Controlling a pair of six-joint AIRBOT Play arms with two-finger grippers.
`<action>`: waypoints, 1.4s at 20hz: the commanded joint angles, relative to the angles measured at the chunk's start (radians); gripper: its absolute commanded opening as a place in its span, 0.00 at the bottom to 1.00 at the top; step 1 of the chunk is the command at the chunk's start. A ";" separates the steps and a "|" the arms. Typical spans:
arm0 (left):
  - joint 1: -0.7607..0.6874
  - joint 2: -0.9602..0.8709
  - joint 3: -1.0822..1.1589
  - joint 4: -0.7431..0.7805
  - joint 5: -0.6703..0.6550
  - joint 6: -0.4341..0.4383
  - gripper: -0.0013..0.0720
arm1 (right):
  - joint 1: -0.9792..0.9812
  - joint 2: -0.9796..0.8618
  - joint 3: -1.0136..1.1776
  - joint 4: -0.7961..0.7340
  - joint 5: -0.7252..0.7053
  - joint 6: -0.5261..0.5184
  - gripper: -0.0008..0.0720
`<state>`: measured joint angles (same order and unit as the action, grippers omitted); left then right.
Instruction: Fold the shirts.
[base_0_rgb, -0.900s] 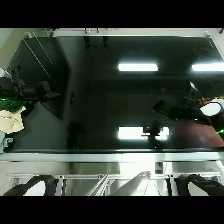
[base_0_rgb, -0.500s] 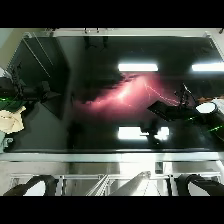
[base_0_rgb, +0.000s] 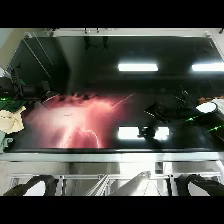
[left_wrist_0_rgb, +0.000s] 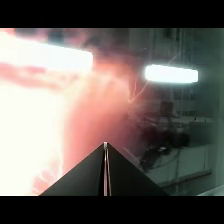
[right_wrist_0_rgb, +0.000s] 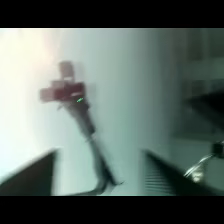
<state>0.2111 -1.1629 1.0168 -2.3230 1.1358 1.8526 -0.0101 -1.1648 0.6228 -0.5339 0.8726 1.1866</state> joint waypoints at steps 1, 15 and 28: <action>-0.001 0.000 0.000 0.000 -0.011 0.005 0.05 | 0.000 -0.001 0.000 0.128 0.079 -0.072 0.44; 0.039 -0.034 0.071 0.271 -0.386 0.032 0.81 | -0.001 -0.001 0.000 0.267 0.025 -0.185 0.44; 0.423 -0.677 0.675 0.527 -0.158 0.031 1.00 | -0.001 -0.001 0.000 0.270 -0.085 -0.185 0.43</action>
<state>0.6071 -1.7279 1.6062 -1.8122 0.8852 1.8446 -0.0101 -1.1656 0.6228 -0.2638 0.8314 1.0012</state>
